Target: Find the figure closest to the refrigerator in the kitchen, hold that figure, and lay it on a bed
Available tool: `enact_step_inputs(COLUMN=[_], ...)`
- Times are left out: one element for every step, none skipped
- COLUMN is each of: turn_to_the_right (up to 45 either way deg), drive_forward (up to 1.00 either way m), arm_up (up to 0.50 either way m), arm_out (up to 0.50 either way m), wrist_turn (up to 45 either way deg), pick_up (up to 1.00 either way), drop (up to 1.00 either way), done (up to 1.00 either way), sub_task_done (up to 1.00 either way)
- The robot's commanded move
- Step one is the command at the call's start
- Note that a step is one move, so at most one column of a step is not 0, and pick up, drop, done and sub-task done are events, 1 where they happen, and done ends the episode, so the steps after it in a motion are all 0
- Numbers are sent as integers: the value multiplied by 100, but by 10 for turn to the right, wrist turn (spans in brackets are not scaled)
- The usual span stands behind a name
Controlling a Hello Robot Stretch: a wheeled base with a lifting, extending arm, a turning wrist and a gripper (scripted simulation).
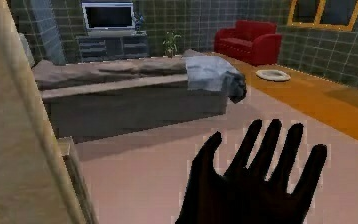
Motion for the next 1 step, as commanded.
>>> enact_step_inputs(turn_to_the_right=[120], drive_forward=[0], arm_up=[0], arm_out=[0], wrist_turn=[0], pick_up=[0], drop=[0], done=[0], sub_task_done=[0])
